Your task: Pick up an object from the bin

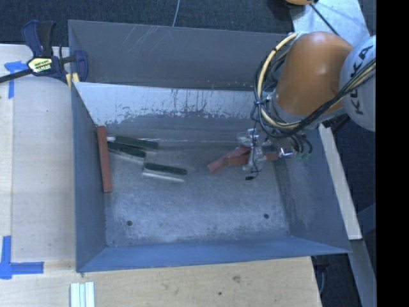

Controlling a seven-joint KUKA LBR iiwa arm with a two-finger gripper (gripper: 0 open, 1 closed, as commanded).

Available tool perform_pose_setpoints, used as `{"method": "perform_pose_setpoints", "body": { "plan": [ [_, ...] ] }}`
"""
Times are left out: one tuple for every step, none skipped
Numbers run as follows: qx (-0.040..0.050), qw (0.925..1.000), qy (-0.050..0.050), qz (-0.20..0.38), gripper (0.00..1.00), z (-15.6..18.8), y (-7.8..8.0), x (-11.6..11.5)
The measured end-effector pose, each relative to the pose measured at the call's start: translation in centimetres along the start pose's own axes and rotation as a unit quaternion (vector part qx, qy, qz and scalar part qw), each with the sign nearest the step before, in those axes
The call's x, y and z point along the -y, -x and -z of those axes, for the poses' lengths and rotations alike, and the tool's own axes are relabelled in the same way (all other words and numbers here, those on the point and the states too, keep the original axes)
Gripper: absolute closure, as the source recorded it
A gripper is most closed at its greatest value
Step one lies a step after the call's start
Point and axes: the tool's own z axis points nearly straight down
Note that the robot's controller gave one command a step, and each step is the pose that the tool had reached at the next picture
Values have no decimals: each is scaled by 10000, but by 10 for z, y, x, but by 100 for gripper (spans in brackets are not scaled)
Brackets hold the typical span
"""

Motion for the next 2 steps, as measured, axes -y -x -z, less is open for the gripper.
{"method": "perform_pose_setpoints", "body": {
  "plan": [
    [20, 10000, -10, -55, 100, 23, 0, -1],
    [33, 9985, -8, 555, 100, 53, -14, 6]
  ]
}}
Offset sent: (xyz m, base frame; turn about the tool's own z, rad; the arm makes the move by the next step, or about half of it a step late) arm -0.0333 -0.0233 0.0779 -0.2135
